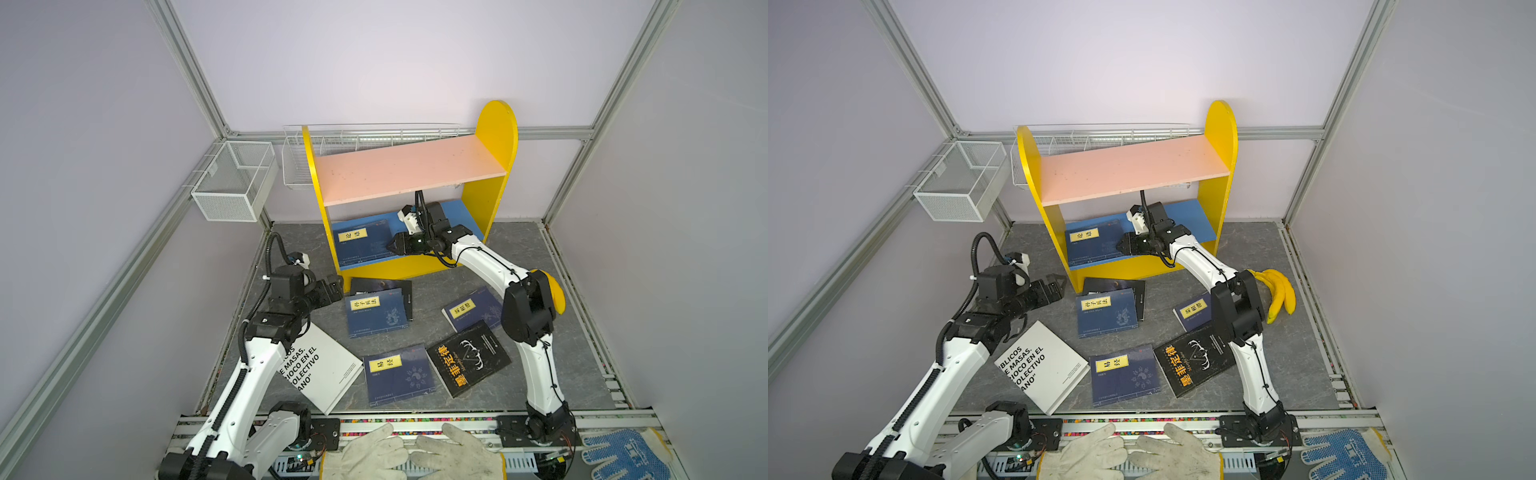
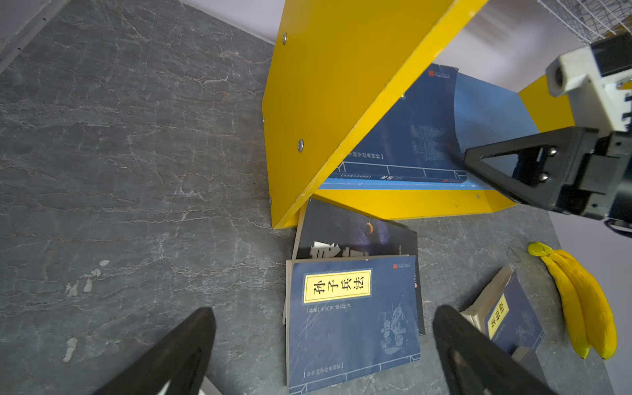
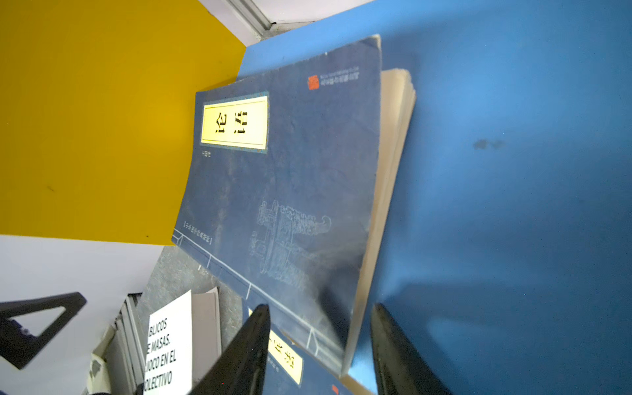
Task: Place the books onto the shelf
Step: 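Move both grippers back to the remaining leaning books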
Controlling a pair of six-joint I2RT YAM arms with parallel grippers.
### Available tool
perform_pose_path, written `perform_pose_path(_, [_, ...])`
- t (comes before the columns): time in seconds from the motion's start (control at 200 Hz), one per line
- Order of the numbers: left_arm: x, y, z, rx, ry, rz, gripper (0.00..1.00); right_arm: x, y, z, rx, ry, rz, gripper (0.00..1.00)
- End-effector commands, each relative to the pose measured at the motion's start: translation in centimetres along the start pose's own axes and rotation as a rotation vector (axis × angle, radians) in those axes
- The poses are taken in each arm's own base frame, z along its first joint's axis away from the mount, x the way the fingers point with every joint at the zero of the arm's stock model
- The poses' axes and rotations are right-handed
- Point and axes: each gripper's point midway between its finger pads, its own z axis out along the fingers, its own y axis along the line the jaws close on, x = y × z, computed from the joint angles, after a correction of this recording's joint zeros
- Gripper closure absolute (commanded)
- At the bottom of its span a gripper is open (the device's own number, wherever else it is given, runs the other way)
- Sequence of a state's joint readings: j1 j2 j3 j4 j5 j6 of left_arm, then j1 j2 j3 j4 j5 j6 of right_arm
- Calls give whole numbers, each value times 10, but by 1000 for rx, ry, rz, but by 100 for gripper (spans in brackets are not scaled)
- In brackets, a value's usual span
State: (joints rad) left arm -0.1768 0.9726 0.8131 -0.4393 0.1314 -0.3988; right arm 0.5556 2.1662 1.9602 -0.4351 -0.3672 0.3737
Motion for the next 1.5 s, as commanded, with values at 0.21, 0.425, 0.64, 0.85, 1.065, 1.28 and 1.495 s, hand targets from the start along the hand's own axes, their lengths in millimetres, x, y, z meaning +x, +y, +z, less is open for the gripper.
perform_pose_path(0.21, [49, 3, 34, 85, 134, -89, 1, 32, 15, -98, 71, -102, -55, 40])
perform_pose_path(0.425, [84, 7, 71, 113, 195, -144, 2, 124, -7, -95, 58, 5, 86, 34])
perform_pose_path(0.64, [106, 5, 101, 39, 276, -109, 3, 172, -19, -55, 17, 92, 199, 33])
perform_pose_path(0.85, [125, 13, 122, 11, 311, -177, 7, 187, -22, -27, 20, 142, 236, 33])
perform_pose_path(1.065, [132, 1, 124, 47, 334, -197, 13, 221, -28, -7, 24, 246, 332, 33])
perform_pose_path(1.28, [134, -12, 115, 84, 337, -230, 16, 249, -41, -9, 58, 281, 396, 33])
perform_pose_path(1.495, [139, -29, 121, 118, 355, -234, 17, 241, -18, 3, -112, 266, 409, 38])
